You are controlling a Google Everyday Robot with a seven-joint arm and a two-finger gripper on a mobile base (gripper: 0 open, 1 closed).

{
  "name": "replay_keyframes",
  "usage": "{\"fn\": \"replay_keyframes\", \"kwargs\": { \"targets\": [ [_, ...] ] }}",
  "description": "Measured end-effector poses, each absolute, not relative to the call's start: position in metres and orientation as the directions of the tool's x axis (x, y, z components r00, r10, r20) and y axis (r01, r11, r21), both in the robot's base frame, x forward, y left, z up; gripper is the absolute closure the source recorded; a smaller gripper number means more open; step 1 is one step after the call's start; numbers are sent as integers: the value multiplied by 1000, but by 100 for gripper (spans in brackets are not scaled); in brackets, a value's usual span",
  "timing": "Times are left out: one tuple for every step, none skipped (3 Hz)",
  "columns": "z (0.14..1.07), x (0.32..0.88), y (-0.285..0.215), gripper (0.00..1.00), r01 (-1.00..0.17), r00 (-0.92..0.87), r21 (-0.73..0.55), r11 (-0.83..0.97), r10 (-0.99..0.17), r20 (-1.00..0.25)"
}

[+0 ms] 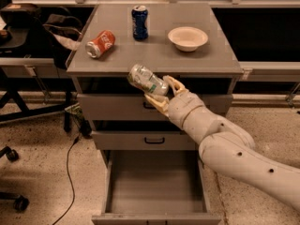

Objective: Pick 7up can from bottom drawer and place on counter

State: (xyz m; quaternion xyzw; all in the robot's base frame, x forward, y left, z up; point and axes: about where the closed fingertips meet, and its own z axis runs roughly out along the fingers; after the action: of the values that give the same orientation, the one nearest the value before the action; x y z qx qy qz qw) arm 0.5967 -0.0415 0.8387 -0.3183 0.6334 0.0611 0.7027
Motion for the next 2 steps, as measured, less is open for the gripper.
{"fn": "replay_keyframes", "kwargs": {
  "targets": [
    [872,595,-27,100,-499,259,-400,769,-308,-916],
    [872,595,-27,100,-499,259,-400,769,-308,-916]
  ]
}}
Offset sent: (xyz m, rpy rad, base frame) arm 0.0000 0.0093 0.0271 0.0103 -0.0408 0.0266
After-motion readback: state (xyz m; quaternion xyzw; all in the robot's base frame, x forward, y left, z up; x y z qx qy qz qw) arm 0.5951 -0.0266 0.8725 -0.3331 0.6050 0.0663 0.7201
